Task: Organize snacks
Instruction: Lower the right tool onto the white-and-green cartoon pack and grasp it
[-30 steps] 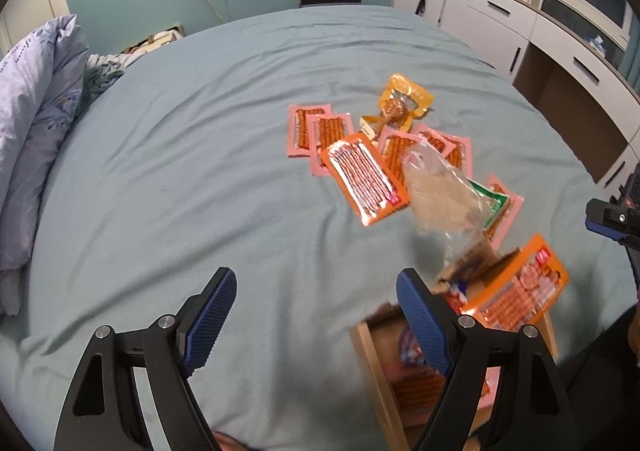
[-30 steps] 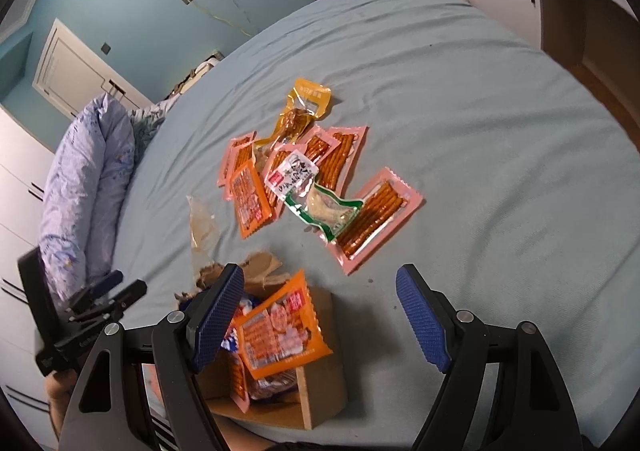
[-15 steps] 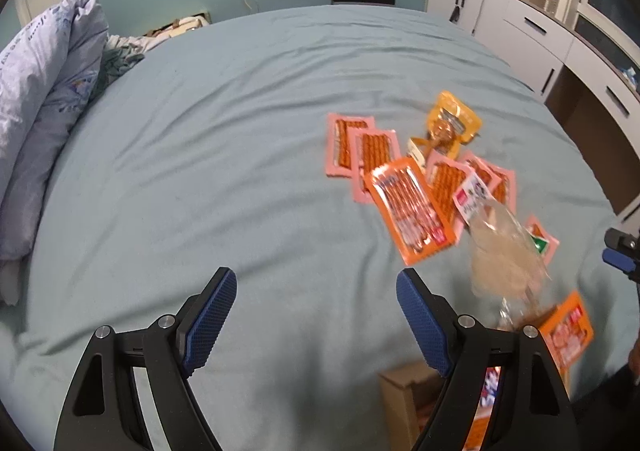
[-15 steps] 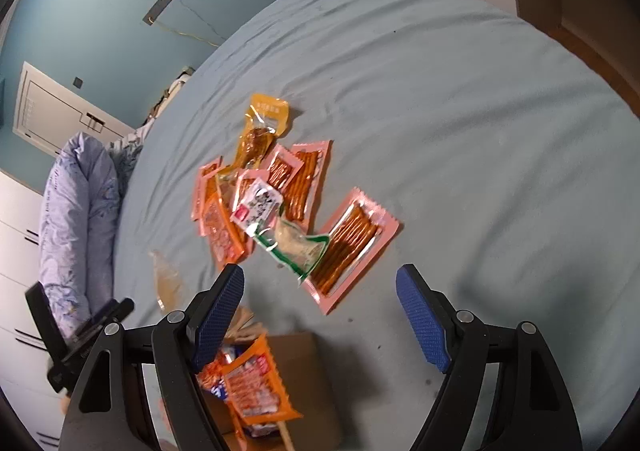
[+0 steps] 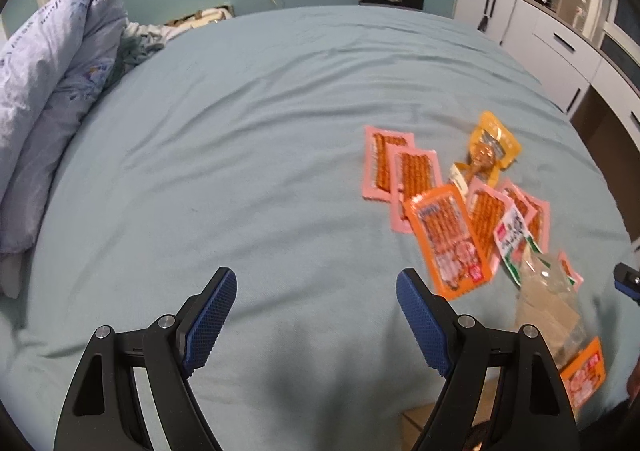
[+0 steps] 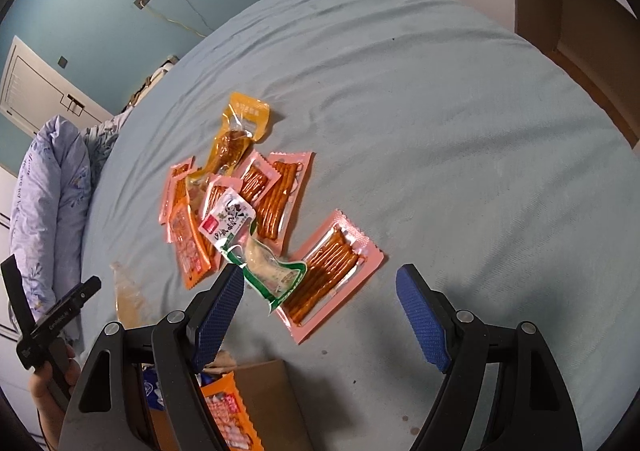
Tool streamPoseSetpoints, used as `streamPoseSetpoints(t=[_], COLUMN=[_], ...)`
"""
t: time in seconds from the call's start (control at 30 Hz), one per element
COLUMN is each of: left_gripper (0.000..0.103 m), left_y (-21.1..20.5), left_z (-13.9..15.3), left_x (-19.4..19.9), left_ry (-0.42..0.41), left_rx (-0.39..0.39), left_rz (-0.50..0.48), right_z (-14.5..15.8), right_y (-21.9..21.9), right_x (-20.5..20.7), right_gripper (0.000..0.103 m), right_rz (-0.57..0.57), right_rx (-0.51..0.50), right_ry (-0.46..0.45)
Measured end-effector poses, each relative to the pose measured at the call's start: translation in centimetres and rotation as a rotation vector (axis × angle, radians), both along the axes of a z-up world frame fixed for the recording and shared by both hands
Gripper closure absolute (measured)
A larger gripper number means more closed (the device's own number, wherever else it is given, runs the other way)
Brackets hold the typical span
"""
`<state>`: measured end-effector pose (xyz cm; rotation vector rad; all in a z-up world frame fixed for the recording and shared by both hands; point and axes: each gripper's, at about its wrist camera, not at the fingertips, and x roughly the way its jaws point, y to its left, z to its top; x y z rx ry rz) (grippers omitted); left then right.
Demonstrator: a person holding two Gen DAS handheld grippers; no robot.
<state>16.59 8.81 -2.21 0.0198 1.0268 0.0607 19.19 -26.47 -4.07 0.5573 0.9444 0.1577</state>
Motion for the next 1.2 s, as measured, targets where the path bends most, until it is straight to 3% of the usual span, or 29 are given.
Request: streamPoseSetpoints(t=[0.33, 0.53, 0.8, 1.07, 1.2], left_gripper=[0.020, 0.020, 0.020, 0.020, 0.020], left_y=[1.0, 0.4, -1.0, -1.1, -0.9], left_z=[-1.2, -1.7, -1.5, -1.6, -1.7], left_x=[2.8, 2.7, 2.7, 2.7, 2.7], left_ry=[0.028, 0.051, 0.047, 0.051, 0.056], left_rx=[-0.031, -0.032, -0.039, -0.020, -0.020], left_rz=[0.037, 0.025, -0.013, -0.004, 0.001], right_z=[-0.1, -0.6, -0.7, 0.5, -0.3], right_y=[-0.1, -0.2, 0.3, 0.4, 1.0], right_x=[0.5, 1.0, 1.3, 1.4, 2.9], right_gripper=[0.025, 0.025, 0.025, 0.025, 0.025], right_rz=[-0.003, 0.001, 0.024, -0.003, 0.018], right_rx=[-0.007, 0.032, 0.003, -0.134, -0.138], right_ry=[0.017, 0.038, 0.039, -0.011, 0.039])
